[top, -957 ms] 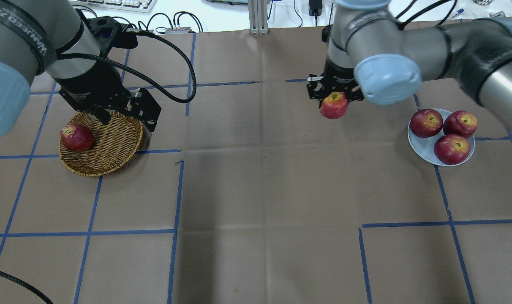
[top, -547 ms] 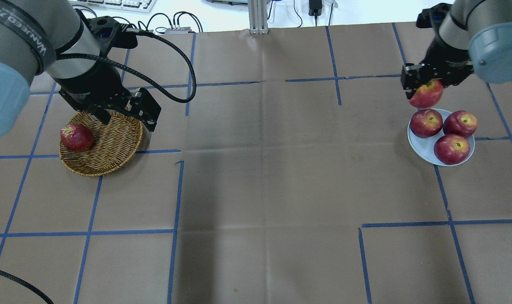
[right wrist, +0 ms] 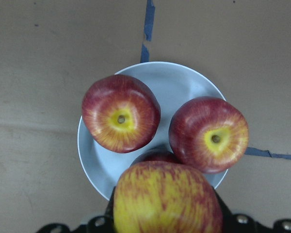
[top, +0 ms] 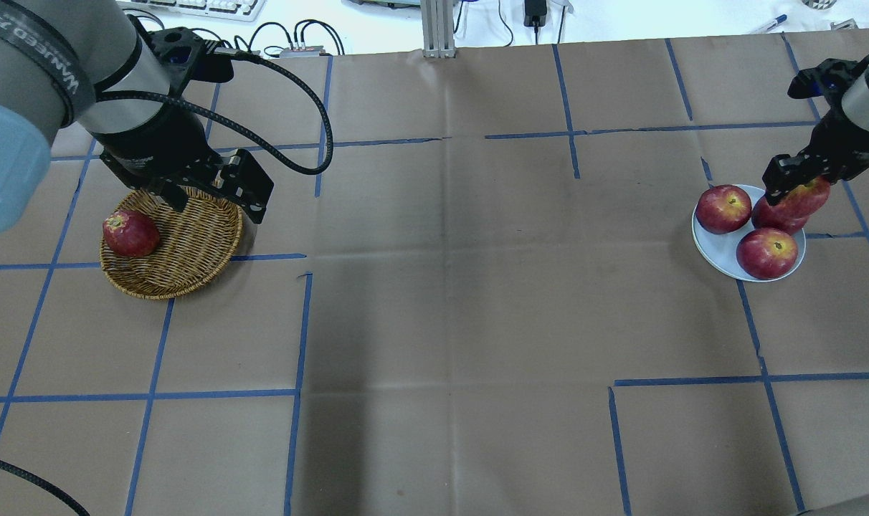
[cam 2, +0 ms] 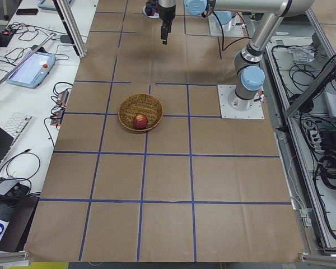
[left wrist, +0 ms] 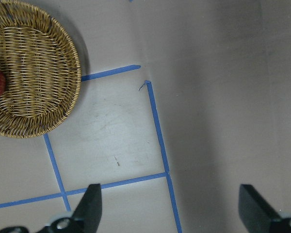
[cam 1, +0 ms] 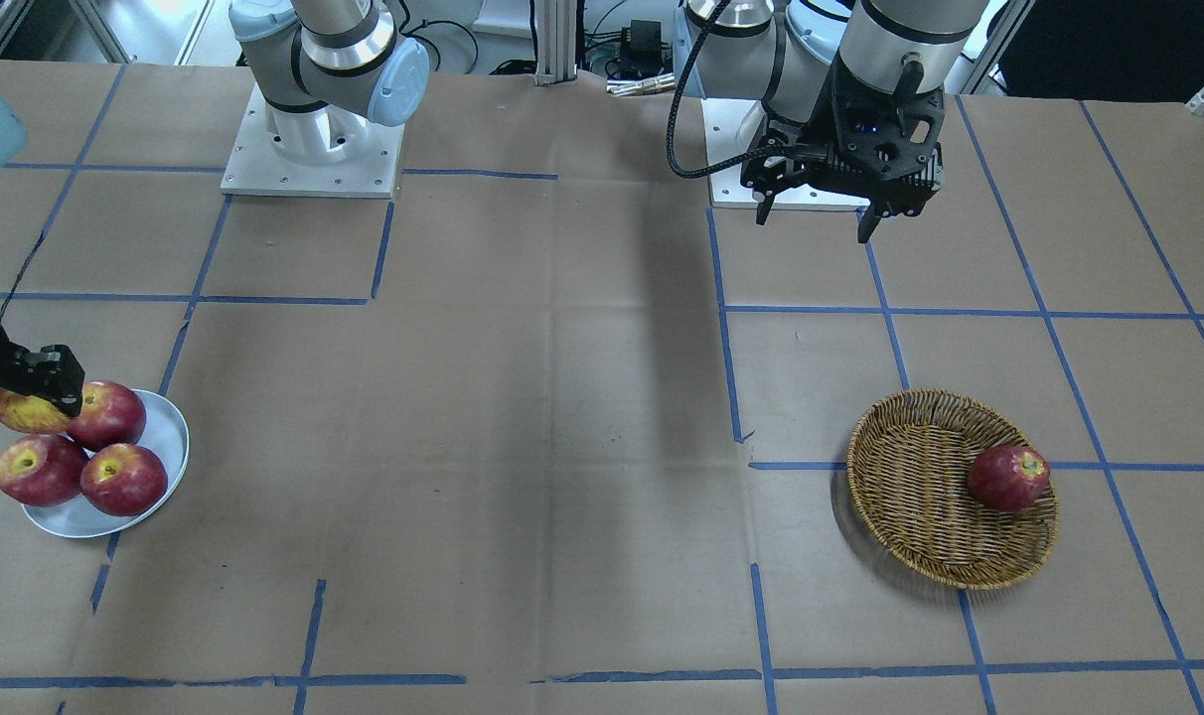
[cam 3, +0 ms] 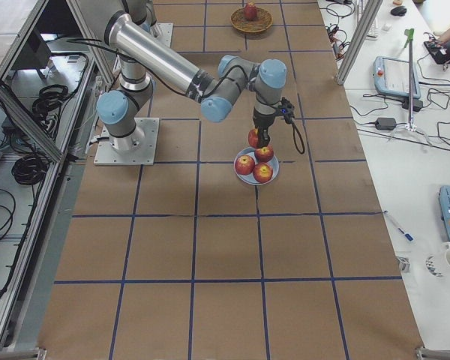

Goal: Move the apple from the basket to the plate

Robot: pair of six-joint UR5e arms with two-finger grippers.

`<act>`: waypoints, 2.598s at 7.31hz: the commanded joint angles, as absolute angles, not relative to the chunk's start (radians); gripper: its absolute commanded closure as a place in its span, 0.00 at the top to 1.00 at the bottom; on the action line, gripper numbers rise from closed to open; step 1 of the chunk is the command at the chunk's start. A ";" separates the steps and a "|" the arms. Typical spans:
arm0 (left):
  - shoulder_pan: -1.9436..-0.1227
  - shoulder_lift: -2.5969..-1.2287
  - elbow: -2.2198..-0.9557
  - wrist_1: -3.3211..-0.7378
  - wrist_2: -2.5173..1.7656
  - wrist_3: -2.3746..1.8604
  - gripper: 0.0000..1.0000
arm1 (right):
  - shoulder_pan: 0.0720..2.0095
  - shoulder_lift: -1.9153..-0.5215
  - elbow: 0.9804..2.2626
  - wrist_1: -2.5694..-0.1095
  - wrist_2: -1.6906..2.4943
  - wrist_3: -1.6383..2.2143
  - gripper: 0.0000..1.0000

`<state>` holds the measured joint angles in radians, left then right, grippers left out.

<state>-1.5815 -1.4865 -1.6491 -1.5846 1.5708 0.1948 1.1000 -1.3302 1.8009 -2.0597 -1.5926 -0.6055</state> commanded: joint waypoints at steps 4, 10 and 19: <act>-1.582 -1.486 -1.649 -1.585 1.571 0.195 0.99 | 1.094 -1.255 1.851 -2.204 -1.588 -0.614 0.52; -1.582 -1.486 -1.649 -1.585 1.571 0.195 0.99 | 1.144 -1.299 1.735 -2.119 -1.589 -0.580 1.00; -1.582 -1.486 -1.649 -1.585 1.571 0.198 0.99 | 1.586 -1.592 1.675 -1.617 -1.586 0.000 1.00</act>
<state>-1.5817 -1.4864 -1.6496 -1.5846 1.5708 0.1978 1.5693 -1.5894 1.6731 -1.6200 -1.5878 -0.0083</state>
